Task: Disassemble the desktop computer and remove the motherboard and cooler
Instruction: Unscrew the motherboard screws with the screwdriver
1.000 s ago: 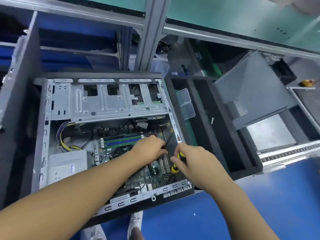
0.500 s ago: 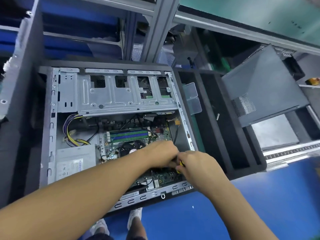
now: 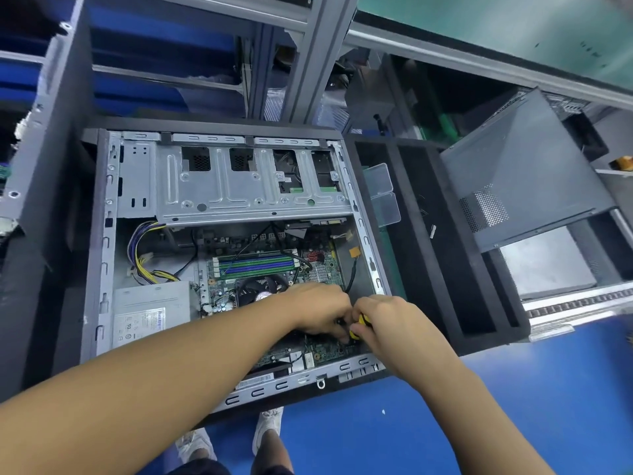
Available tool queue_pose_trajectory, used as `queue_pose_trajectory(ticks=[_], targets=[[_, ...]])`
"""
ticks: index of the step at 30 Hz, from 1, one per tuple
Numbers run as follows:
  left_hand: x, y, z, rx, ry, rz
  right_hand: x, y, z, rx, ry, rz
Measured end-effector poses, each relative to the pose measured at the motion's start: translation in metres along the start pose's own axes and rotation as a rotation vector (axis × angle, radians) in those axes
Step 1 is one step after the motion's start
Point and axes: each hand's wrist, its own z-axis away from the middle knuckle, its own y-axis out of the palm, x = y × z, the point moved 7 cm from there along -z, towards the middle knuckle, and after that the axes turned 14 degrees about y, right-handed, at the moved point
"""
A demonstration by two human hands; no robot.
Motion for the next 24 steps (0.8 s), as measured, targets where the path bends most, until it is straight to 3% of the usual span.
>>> queue_pose_trajectory(ticks=[24], targets=[[-0.0043,-0.0016,-0.0026,-0.031,0.057,-0.020,-0.0004,-0.0022,0.0064,-0.045,0.009,-0.008]])
